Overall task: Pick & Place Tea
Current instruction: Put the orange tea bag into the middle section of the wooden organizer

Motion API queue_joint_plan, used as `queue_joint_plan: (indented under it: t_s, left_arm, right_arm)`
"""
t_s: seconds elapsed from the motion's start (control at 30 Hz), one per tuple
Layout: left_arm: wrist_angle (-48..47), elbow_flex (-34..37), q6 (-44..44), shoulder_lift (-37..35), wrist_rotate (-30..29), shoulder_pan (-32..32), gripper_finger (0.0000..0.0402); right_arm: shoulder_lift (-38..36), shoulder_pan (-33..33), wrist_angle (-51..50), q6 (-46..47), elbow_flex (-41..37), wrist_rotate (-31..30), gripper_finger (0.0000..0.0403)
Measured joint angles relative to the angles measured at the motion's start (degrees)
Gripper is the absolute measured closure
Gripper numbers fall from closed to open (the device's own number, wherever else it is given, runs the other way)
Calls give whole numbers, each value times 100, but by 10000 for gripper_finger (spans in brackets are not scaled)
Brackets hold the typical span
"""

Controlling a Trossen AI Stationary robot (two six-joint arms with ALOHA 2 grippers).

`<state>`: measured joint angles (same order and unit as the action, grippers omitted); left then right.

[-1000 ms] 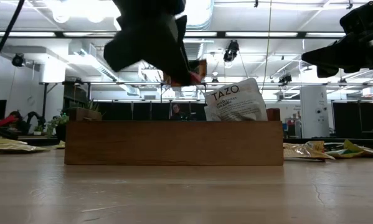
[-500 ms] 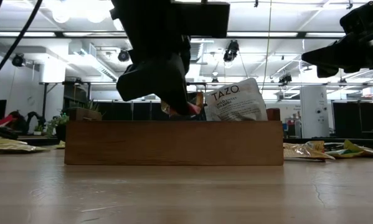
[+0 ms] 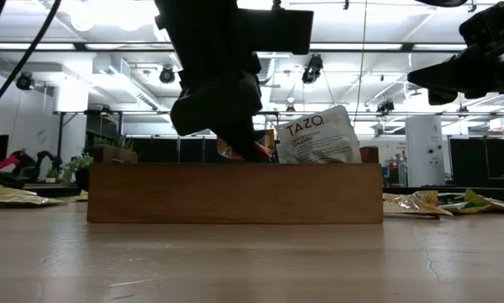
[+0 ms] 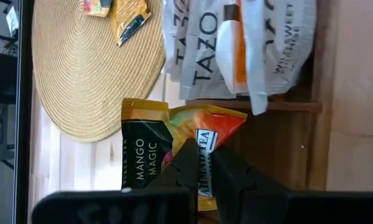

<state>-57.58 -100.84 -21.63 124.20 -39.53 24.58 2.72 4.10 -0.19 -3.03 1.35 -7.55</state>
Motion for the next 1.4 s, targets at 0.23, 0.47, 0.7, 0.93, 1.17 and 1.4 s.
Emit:
queue_joint_plan:
  t_s: [0.23, 0.47, 0.7, 0.93, 1.17, 1.4]
  left_arm:
    - [9, 0, -59, 0, -44, -15, 348]
    - [10, 2, -26, 0, -42, -9, 287]
    - [9, 7, -54, 0, 151, -9, 252]
    - [-54, 7, -82, 0, 231, 4, 250]
    - [-189, 187, -45, 1, 84, -5, 250]
    - [-412, 162, -121, -160, 63, 13, 250]
  right_arm:
    - [0, 2, 0, 0, -1, 0, 394]
    - [0, 1, 0, 0, -1, 1, 394]
    - [0, 1, 0, 0, -1, 2, 394]
    - [-2, 0, 0, 0, -1, 0, 394]
    - [0, 2, 0, 0, 1, -1, 394]
    - [0, 2, 0, 0, 0, 2, 394]
